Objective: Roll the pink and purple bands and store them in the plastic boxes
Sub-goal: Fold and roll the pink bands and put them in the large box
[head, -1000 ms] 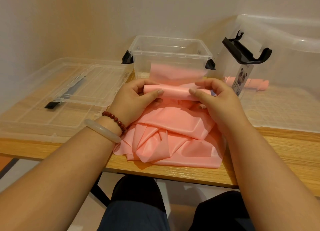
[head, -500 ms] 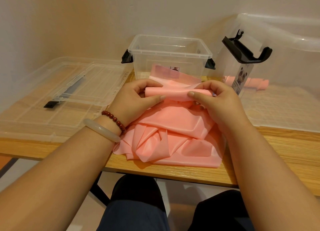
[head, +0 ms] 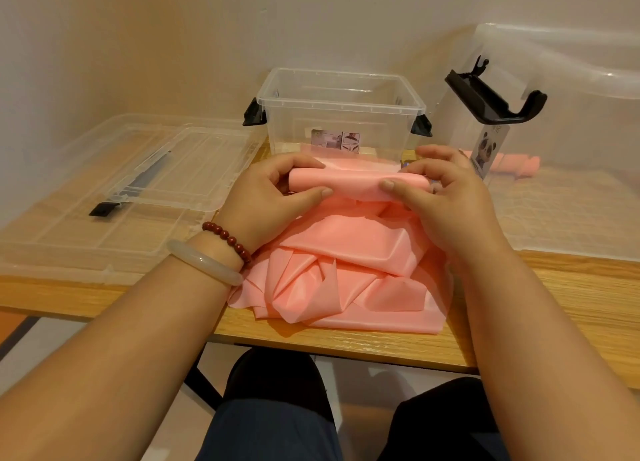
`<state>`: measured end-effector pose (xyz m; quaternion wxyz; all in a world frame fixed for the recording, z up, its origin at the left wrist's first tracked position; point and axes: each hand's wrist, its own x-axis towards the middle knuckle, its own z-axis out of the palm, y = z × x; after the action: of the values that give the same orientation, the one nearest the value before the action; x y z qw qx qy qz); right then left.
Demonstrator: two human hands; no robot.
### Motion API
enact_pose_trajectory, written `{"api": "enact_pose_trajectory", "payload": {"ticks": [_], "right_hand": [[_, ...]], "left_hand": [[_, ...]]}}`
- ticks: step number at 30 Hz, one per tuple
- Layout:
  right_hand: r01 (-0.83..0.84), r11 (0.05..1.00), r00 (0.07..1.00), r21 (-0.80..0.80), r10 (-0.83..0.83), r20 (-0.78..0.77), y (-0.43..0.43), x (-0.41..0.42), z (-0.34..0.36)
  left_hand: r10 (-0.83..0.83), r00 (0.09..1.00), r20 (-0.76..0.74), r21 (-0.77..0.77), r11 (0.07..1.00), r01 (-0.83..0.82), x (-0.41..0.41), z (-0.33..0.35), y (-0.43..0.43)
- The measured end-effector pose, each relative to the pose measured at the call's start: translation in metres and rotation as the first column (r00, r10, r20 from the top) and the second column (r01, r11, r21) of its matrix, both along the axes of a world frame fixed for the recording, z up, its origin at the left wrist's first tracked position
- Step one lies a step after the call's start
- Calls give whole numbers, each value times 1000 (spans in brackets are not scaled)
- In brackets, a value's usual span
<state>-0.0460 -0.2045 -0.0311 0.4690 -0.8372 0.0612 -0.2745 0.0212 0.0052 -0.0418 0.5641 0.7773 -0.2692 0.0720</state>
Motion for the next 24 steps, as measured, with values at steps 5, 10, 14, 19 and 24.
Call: {"api": "enact_pose_trajectory", "payload": {"ticks": [5, 10, 14, 19, 24], "right_hand": [[-51, 985, 998, 166, 46, 33, 5, -1, 4], [-195, 914, 979, 356, 204, 12, 9, -3, 12], [-85, 972, 996, 221, 79, 35, 7, -1, 18], [7, 983, 997, 183, -20, 70, 4, 5, 27], [-80, 973, 996, 217, 68, 63, 3, 9, 31]], "left_hand": [[91, 976, 196, 64, 992, -105, 7, 2, -3], [69, 967, 246, 131, 986, -104, 11, 14, 0], [21, 990, 140, 49, 998, -28, 9, 29, 0], [-28, 999, 24, -38, 999, 29, 15, 38, 1], [38, 999, 33, -111, 993, -34, 24, 36, -9]]}}
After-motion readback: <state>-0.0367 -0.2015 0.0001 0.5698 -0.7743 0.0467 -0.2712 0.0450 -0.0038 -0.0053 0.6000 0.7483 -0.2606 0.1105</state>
